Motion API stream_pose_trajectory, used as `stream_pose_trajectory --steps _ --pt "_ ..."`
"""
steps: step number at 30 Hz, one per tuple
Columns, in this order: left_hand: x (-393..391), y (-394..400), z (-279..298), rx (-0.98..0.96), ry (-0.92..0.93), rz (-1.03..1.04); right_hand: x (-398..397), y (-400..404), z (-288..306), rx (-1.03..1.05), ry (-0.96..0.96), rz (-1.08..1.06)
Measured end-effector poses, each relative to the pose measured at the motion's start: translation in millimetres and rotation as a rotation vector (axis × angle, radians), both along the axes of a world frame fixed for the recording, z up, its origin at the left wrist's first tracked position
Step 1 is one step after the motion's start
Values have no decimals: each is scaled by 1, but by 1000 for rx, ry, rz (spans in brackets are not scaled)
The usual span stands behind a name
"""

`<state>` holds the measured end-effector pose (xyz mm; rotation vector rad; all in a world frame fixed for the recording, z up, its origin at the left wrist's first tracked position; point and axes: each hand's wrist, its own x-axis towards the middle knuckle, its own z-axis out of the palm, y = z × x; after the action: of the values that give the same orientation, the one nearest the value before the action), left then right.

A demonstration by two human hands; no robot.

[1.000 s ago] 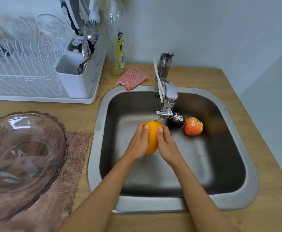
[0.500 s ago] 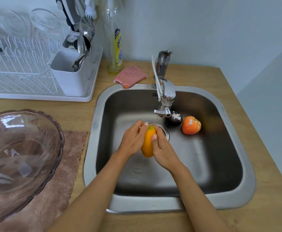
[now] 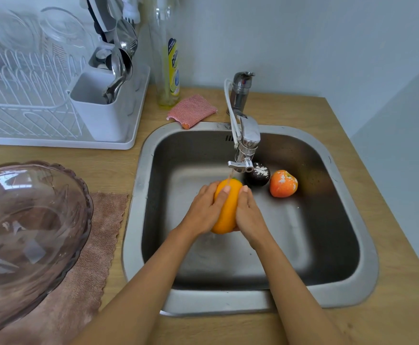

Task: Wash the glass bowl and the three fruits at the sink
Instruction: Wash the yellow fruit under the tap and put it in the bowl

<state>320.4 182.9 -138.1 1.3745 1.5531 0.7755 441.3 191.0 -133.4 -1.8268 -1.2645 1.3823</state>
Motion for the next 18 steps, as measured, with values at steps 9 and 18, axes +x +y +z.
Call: stream_pose_trajectory --steps 9,18 --pt "6 -14 1 -106 2 -149 0 22 5 -305 280 -286" --pt "-3 -9 7 -201 -30 -22 -9 13 7 -166 93 23"
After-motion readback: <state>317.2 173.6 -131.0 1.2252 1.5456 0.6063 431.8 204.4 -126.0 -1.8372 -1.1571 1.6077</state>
